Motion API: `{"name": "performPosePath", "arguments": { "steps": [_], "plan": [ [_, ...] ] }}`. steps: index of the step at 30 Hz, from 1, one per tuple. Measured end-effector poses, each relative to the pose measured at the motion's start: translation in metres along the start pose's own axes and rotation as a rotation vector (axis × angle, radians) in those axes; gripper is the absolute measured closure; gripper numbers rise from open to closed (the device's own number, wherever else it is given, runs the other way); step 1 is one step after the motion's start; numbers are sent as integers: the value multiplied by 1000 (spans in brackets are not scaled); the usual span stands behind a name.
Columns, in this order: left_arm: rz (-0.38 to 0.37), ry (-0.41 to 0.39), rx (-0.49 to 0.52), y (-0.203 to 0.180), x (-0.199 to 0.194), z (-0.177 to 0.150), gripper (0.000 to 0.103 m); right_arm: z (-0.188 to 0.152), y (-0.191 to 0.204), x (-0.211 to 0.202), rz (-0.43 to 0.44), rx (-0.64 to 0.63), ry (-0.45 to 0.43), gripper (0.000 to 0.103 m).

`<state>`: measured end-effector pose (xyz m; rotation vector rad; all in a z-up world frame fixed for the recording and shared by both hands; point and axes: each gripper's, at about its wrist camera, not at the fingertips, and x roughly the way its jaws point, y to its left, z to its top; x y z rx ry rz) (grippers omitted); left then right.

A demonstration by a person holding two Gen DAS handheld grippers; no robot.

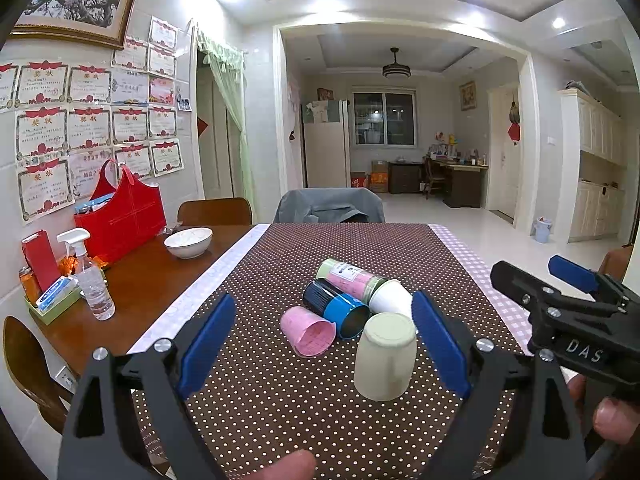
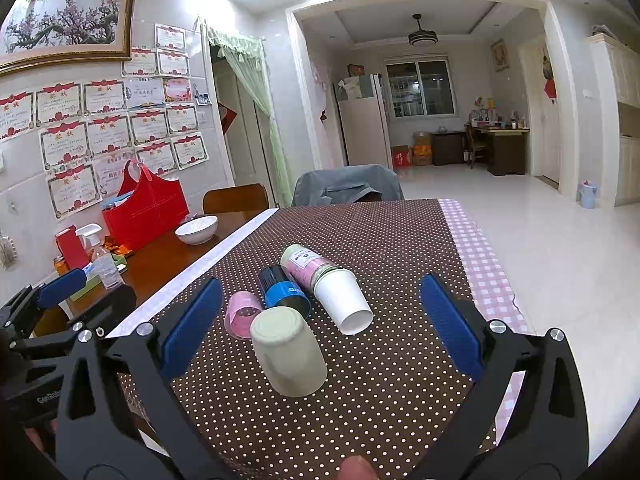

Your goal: Flip cup upside down

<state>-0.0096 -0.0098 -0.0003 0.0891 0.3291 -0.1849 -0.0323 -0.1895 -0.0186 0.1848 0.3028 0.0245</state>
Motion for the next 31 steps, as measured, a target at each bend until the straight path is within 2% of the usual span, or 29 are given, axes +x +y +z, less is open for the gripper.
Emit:
{"name": "performPosePath", "arguments": {
  "steps": [15,22,31],
  "plan": [
    [8,4,-5,3,0,3,15,-1,1,4,10,8,16,6],
    [3,-24,-4,3,-3,3,15,-2,2,4,16,11,20,6],
    [44,2,-7,3,3,3,15,-3,3,4,18,11,19,6]
  ]
}}
